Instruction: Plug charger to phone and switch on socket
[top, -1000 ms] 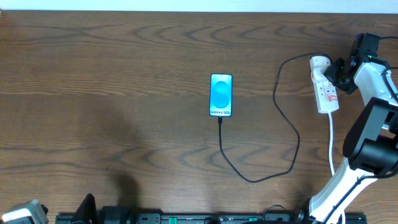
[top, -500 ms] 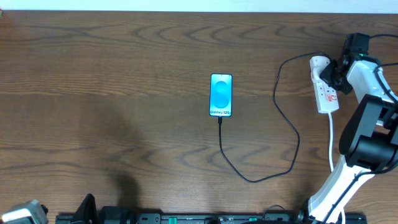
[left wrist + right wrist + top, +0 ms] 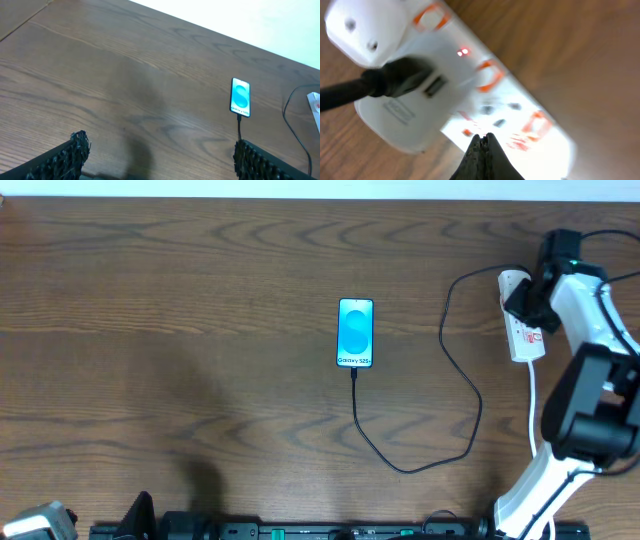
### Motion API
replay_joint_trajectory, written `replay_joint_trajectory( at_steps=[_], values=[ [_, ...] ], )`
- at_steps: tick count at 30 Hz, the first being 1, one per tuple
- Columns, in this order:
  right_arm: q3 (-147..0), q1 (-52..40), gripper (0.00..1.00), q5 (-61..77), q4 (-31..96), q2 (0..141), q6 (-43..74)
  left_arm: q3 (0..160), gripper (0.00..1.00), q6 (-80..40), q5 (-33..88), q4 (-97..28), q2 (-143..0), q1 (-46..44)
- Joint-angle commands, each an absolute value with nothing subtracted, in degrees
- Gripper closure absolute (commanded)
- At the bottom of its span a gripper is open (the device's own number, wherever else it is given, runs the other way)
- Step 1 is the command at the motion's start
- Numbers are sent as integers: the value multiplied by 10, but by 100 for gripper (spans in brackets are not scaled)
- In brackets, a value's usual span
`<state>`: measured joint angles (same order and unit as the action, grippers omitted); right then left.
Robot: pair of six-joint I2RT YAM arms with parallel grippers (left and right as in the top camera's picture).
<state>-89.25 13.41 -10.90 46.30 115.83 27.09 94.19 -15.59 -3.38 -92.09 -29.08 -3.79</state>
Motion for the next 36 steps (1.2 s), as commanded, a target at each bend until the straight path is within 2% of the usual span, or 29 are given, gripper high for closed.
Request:
replay_joint_trajectory(
  at_steps=[1, 12, 24, 36],
  values=[
    [-891, 159, 99, -175, 471, 1096, 288, 939, 5, -151, -39, -943, -289, -34],
    [-891, 185, 99, -150, 481, 924, 286, 939, 5, -151, -39, -943, -289, -34],
    [-891, 184, 99, 38, 326, 666, 287, 939, 5, -151, -39, -943, -257, 3],
    [-891, 182, 99, 90, 326, 556, 286, 939, 5, -151, -39, -943, -145, 9]
  ],
)
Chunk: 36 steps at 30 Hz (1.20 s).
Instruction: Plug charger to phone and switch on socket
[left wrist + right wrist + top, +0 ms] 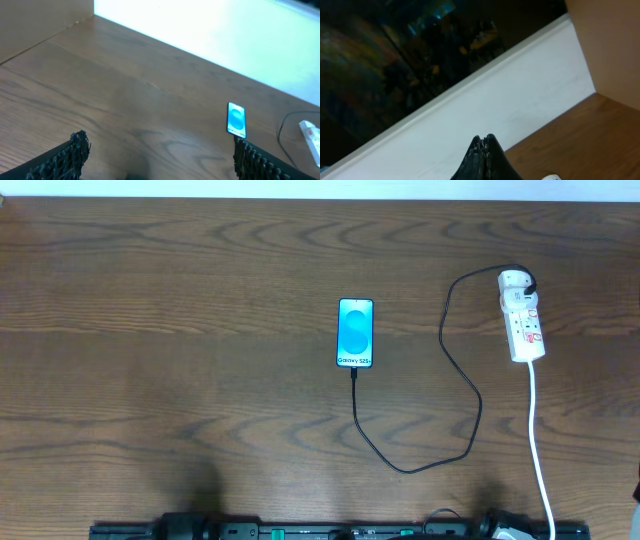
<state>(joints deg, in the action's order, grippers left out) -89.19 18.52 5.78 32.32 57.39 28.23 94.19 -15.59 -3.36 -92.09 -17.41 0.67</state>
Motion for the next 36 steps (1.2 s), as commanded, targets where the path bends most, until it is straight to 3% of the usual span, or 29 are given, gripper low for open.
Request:
replay_joint_trajectory(
  at_steps=[1, 14, 36],
  values=[
    [-891, 181, 99, 96, 326, 550, 286, 939, 5, -151, -39, -943, -135, 9],
    [-891, 156, 99, 143, 336, 457, 286, 939, 5, -151, -39, -960, -41, 10],
    [-891, 149, 99, 146, 336, 319, 260, 940, 5, -151, -39, -964, -34, 30]
  ],
)
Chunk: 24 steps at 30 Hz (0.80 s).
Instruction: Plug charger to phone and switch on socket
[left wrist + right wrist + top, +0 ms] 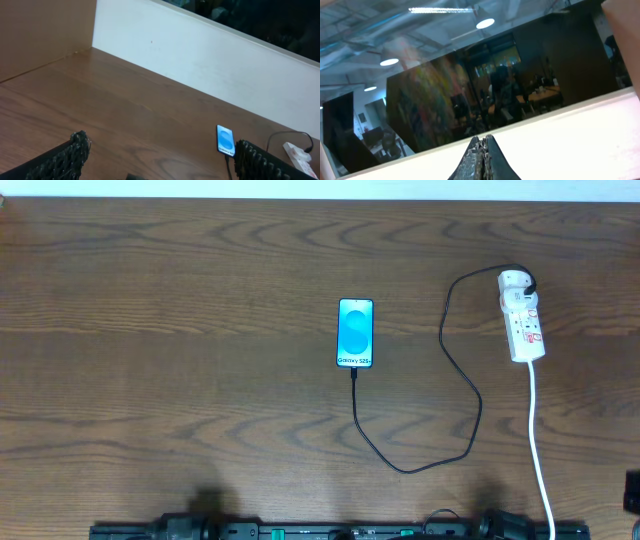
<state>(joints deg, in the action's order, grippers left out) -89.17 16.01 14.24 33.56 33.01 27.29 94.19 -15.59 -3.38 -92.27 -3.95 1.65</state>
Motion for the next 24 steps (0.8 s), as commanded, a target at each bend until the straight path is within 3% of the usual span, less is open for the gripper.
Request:
replay_joint_trajectory(
  at_steps=[1, 24],
  values=[
    [-891, 144, 99, 145, 336, 316, 256, 940, 5, -151, -39, -964, -33, 33],
    [-891, 126, 99, 184, 330, 249, 232, 950, 5, -151, -39, -968, -2, 51]
  ],
)
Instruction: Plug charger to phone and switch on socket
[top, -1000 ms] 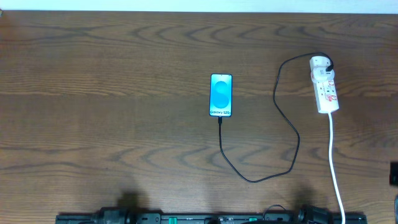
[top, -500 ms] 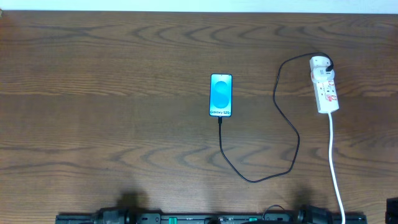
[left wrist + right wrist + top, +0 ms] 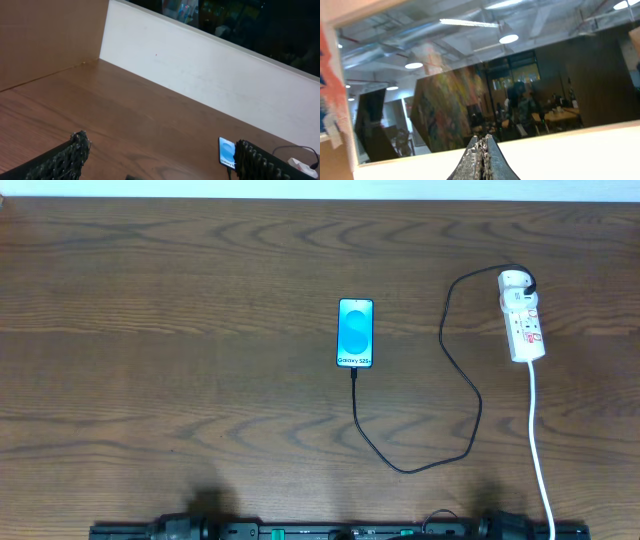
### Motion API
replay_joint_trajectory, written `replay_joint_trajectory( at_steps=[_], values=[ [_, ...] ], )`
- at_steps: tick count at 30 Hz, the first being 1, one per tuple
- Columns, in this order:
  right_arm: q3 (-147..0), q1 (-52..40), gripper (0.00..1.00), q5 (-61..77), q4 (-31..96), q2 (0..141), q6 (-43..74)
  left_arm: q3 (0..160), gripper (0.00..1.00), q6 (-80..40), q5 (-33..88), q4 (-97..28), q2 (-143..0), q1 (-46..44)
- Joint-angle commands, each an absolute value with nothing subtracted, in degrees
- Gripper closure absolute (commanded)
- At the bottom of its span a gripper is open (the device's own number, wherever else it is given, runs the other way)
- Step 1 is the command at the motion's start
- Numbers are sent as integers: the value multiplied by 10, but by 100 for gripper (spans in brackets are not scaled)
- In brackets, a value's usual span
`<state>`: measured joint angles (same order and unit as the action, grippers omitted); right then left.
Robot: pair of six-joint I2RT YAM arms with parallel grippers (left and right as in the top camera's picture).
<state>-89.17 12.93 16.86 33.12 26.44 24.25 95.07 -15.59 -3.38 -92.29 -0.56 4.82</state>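
A phone (image 3: 356,332) with a lit blue screen lies face up mid-table, a black cable (image 3: 440,410) plugged into its near end. The cable loops right and back to a white adapter (image 3: 514,281) in a white power strip (image 3: 524,320) at the right. Neither arm shows overhead. In the left wrist view the left gripper (image 3: 160,155) is open, high above the table, with the phone (image 3: 226,151) small between its fingers (image 3: 65,157). The right gripper (image 3: 481,142) is shut on nothing and points up at a glass wall.
A white cord (image 3: 540,450) runs from the strip to the near table edge. A white wall panel (image 3: 210,75) borders the table's far side and a brown panel (image 3: 45,40) its left side. A black rail (image 3: 330,530) runs along the near edge.
The left wrist camera has tilted slightly further up, showing more wall. The right wrist camera has also shifted against the glass wall. The sliver of right arm at the overhead's lower right is gone.
First the right gripper was shut right over the power strip, whose red light glowed, with the phone plugged in; the left arm sat at the near left corner. Then both arms were out of the overhead view, and their wrist cameras have risen since.
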Motion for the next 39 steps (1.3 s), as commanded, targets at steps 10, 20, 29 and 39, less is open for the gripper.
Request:
replay_joint_trajectory(
  at_steps=[10, 20, 29, 39],
  values=[
    [-889, 126, 99, 184, 330, 197, 230, 950, 5, -151, -39, -968, -2, 51],
    [-874, 126, 99, 183, 316, 133, 230, 950, 5, -151, -39, -968, -2, 51],
    [-874, 116, 99, 179, 309, 95, 200, 950, 5, -151, -39, -968, -2, 51],
    [-874, 116, 98, 179, 308, 73, 201, 950, 5, -151, -39, -968, -2, 51]
  ],
)
